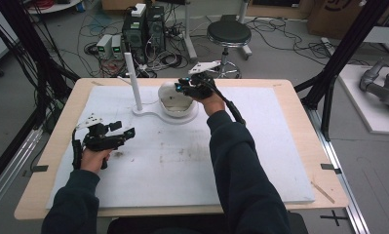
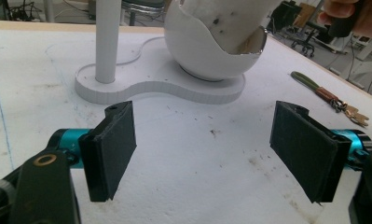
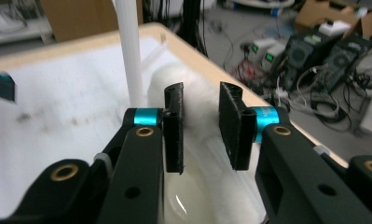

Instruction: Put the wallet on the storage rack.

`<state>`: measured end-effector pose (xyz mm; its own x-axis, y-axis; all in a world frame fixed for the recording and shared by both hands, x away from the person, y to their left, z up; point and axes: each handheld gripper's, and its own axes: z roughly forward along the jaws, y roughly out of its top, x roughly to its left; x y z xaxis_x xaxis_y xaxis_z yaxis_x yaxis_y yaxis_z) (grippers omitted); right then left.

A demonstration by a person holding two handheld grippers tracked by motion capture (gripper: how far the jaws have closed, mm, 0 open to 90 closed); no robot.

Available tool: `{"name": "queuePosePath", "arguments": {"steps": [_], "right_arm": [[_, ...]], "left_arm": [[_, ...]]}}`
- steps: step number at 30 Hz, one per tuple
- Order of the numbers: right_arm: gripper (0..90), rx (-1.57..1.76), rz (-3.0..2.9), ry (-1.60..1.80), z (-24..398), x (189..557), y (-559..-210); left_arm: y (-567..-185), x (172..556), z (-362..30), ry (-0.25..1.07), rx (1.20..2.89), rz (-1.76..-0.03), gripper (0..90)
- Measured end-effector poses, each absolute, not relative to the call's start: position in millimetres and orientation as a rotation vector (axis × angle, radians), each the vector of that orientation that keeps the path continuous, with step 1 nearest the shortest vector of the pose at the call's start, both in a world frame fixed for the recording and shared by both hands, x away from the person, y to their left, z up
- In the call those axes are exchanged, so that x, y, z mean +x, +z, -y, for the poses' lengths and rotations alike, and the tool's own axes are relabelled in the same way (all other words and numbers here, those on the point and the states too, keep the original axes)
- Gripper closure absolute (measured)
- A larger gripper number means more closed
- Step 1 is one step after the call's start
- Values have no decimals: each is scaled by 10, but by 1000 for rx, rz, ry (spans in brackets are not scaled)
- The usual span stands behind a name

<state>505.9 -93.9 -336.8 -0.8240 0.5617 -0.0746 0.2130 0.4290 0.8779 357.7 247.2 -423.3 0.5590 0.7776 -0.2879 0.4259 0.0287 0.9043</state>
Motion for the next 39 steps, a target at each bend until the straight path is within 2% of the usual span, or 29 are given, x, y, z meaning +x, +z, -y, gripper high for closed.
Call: {"name": "queuePosePath", "arguments": {"steps": [6,9,10,13,20,26,31,36,39], "right_arm": [[748,657,-2403,1302,1030,5025,-3463],[716,674,-2429,1289,1068,4991,-3508],[681,668,-2433,1289,1074,4971,-3504],[449,717,-2427,1346,1138,4909,-3444],[310,779,-2212,1299,1622,4579,-3324],[290,893,-2171,1246,2112,4337,-3404],[250,1034,-2130,1225,2631,3994,-3729],[222,1132,-2091,1186,2903,3819,-4013],[222,1148,-2078,1166,2983,3800,-4035]], "left_arm": [[-4234,3573,-2472,365,1594,-1044,224],[-4232,3571,-2471,371,1599,-1045,226],[-4230,3569,-2473,373,1601,-1044,227],[-4222,3564,-2480,400,1592,-1046,227],[-4189,3547,-2515,460,1557,-1039,169],[-4192,3549,-2515,458,1565,-1031,169],[-4193,3548,-2504,455,1574,-1030,172],[-4188,3537,-2501,456,1578,-1037,174],[-4189,3530,-2501,461,1583,-1037,179]]}}
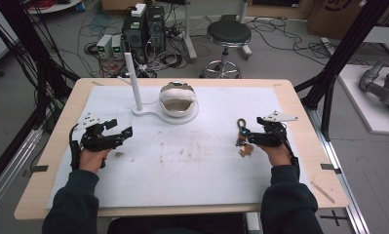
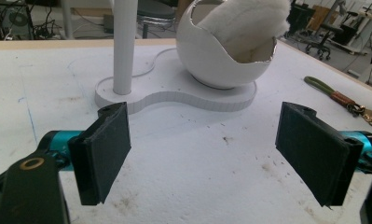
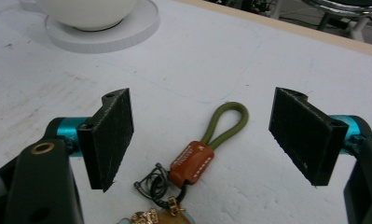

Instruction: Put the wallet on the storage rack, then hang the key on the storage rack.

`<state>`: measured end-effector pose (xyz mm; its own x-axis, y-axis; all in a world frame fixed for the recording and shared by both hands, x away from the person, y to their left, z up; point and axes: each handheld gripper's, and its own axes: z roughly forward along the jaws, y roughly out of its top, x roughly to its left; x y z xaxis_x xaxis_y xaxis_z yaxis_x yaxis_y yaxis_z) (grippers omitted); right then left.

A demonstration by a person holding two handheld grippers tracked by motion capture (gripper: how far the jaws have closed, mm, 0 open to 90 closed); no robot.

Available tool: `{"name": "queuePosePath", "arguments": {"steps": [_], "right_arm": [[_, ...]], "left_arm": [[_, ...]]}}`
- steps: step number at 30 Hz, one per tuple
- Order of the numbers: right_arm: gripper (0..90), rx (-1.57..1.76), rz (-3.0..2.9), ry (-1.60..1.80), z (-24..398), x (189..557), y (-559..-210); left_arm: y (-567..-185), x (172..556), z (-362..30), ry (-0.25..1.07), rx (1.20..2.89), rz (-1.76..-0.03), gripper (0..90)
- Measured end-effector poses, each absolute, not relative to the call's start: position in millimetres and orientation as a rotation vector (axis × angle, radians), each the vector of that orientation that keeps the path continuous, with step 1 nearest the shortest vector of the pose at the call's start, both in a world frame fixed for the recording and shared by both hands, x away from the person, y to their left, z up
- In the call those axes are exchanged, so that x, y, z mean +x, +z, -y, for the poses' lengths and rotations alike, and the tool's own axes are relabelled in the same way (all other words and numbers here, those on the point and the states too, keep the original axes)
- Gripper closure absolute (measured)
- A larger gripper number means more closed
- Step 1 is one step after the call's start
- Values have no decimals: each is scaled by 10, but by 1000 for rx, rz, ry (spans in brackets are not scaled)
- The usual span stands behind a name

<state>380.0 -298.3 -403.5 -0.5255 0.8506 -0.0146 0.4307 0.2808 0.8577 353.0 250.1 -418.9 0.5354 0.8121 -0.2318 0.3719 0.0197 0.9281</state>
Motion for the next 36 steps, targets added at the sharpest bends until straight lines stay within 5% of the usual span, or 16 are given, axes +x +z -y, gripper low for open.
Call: {"name": "queuePosePath", "arguments": {"steps": [20,27,36], "right_arm": [[264,1203,-2047,1143,3100,3753,-4061],[441,1271,-2094,1115,3165,3825,-4168],[413,1409,-2150,1098,3121,3916,-4376]], "left_arm": [[-4211,3547,-2519,438,1571,-1035,192],[-4189,3495,-2505,455,1592,-1030,201],[-4227,3477,-2504,449,1604,-1033,228]]}}
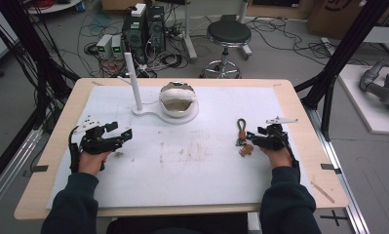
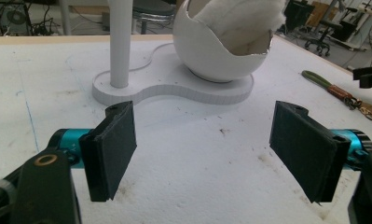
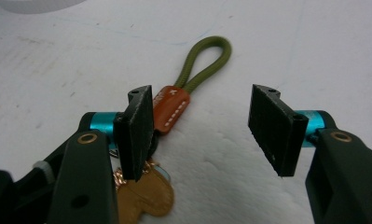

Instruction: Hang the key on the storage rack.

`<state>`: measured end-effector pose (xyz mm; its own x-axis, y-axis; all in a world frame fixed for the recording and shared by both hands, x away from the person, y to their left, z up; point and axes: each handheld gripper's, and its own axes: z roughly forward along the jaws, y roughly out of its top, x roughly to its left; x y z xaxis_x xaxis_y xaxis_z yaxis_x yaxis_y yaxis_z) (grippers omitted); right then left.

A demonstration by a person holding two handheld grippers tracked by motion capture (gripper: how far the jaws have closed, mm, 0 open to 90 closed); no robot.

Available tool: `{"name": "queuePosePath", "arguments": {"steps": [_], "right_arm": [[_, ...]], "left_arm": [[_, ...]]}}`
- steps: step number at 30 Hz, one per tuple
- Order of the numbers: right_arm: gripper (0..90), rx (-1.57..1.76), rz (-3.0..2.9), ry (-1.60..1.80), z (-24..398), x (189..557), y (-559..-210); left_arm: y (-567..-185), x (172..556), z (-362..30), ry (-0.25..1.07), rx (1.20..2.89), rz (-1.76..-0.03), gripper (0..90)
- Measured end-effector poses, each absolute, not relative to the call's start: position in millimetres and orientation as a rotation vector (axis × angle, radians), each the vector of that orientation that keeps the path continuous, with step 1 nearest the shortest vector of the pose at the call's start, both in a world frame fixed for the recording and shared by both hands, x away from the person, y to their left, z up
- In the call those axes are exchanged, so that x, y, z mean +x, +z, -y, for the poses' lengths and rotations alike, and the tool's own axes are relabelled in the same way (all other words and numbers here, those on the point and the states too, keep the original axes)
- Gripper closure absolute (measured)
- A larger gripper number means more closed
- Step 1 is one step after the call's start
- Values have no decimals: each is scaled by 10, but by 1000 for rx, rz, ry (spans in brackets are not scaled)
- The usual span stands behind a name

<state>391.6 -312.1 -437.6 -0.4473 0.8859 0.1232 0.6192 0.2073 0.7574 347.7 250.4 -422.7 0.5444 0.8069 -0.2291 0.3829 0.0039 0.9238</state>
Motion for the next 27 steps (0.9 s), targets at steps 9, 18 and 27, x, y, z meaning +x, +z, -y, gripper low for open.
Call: {"name": "queuePosePath", "arguments": {"steps": [9,18,27], "right_arm": [[557,1352,-2244,856,2713,4026,-4453],[769,1363,-2284,852,2689,4017,-4417],[777,1399,-2251,1089,2798,3980,-4356]], "left_arm": [[-4256,3501,-2504,444,1607,-1049,230],[-4262,3490,-2504,441,1611,-1052,230],[-4274,3501,-2520,445,1606,-1062,231]]}}
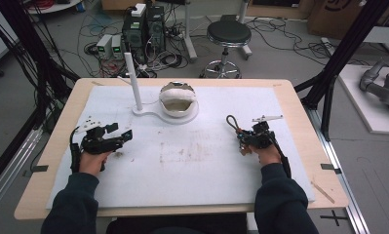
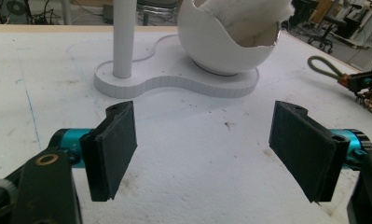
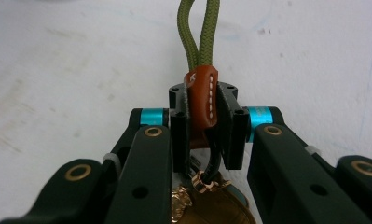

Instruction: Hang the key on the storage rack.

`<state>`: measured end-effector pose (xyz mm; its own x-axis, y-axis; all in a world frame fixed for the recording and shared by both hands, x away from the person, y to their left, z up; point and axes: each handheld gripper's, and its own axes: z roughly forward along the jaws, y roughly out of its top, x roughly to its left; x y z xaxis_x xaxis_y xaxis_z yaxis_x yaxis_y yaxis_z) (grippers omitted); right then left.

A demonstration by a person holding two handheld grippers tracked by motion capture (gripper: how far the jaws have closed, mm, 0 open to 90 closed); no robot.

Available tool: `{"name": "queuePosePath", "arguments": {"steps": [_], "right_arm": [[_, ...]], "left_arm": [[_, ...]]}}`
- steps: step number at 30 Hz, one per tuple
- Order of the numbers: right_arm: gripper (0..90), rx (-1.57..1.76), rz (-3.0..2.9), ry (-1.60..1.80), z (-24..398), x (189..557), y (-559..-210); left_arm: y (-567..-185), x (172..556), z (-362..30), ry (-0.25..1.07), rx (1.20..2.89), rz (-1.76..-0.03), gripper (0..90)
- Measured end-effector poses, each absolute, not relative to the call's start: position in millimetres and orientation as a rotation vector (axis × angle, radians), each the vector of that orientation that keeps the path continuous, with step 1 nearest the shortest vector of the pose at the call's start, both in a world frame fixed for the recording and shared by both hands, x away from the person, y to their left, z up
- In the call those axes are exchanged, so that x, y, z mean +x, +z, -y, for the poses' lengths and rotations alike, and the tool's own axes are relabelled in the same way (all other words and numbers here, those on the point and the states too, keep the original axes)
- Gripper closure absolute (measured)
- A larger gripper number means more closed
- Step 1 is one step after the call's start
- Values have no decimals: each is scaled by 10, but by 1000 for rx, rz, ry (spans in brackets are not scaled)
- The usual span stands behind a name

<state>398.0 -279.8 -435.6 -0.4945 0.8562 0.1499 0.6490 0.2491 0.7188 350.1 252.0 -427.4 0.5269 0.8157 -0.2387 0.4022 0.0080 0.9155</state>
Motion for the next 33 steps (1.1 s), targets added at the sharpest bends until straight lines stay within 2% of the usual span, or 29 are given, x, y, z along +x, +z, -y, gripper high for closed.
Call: {"name": "queuePosePath", "arguments": {"steps": [6,18,32,33], "right_arm": [[776,1254,-2208,1340,2733,3889,-4220],[777,1170,-2138,1488,2609,3878,-4006],[778,896,-2213,1591,1774,4119,-3476],[778,844,-2231,1588,1608,4167,-3397]], "left_arm": [[-4275,3506,-2546,446,1595,-1065,232],[-4281,3510,-2553,448,1594,-1063,234],[-4282,3513,-2573,455,1584,-1069,238],[-4281,3513,-2580,455,1585,-1065,238]]}}
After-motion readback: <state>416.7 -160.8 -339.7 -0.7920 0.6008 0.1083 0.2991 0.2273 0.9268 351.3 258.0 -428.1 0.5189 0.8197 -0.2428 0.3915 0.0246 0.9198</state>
